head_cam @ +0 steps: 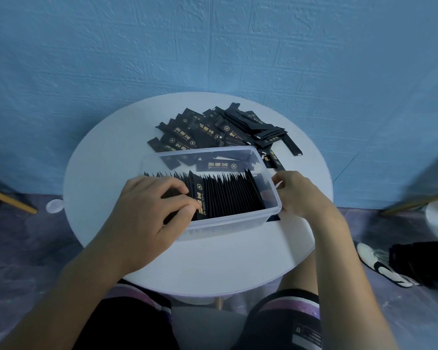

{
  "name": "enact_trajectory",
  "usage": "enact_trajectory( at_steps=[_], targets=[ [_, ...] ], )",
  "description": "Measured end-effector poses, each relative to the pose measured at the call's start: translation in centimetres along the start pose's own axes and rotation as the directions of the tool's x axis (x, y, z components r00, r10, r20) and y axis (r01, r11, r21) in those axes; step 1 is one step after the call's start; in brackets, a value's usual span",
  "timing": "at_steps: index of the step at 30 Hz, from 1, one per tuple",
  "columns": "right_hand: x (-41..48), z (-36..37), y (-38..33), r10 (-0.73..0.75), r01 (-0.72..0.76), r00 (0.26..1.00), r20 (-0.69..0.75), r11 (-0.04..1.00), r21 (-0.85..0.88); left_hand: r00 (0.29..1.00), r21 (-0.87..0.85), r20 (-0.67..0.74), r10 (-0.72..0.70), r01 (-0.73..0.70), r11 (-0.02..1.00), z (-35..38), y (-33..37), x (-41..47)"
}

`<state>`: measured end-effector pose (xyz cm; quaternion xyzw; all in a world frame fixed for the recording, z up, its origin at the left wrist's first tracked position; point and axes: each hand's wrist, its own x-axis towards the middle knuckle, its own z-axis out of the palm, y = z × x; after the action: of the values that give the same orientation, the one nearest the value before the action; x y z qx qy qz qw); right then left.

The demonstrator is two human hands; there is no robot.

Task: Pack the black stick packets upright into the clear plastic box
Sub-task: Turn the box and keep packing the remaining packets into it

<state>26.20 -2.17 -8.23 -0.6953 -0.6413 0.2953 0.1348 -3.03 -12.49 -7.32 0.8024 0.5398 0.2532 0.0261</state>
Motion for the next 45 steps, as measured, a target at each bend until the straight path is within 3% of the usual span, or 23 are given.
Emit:
enact_trajectory(
  at_steps=[7, 22, 27, 32, 35, 40, 43, 45],
  targets=[
    [0.2, -1.3, 0.4, 0.025, -0.026, 0.997, -0.068, 0.999, -0.020, 1.000, 0.010, 0.000, 0.004, -0.004, 1.000, 0.0, 0.0, 0.0],
    [-0.7, -1.4, -0.8, 0.048, -0.044, 0.999, 0.018, 0.982, -0.183, 1.000, 0.006, -0.009, 0.007, -0.007, 1.000, 0.0, 0.0, 0.0],
    [-0.6, -2.3, -0.1, 0.006, -0.006, 0.997, -0.082, 1.000, 0.007, 1.000, 0.009, -0.012, 0.005, -0.004, 1.000, 0.1, 0.0, 0.0],
    [-3.2, -4.2, -3.9, -0.188, 0.281, 0.949, -0.255, 0.872, 0.401, 1.000, 0.012, -0.010, 0.007, -0.006, 1.000, 0.1, -0.1, 0.0],
    [-4.5, -2.2, -7.0, -0.324, 0.334, 0.942, -0.090, 0.871, 0.360, 1.000, 0.004, -0.013, -0.001, 0.001, 1.000, 0.3, -0.1, 0.0],
    [-4.7, 2.7, -10.2, -0.301, 0.313, 0.947, 0.112, 0.943, -0.111, 1.000, 0.009, -0.006, -0.002, 0.002, 1.000, 0.2, -0.1, -0.1],
    [-4.4, 3.5, -10.3, -0.258, 0.289, 0.947, 0.191, 0.944, -0.160, 1.000, 0.005, -0.007, -0.003, 0.003, 1.000, 0.2, -0.1, -0.1],
    [-4.1, 3.1, -10.1, -0.268, 0.299, 0.933, 0.241, 0.949, -0.099, 1.000, -0.003, -0.008, 0.002, -0.002, 1.000, 0.3, -0.2, -0.1]
  ],
)
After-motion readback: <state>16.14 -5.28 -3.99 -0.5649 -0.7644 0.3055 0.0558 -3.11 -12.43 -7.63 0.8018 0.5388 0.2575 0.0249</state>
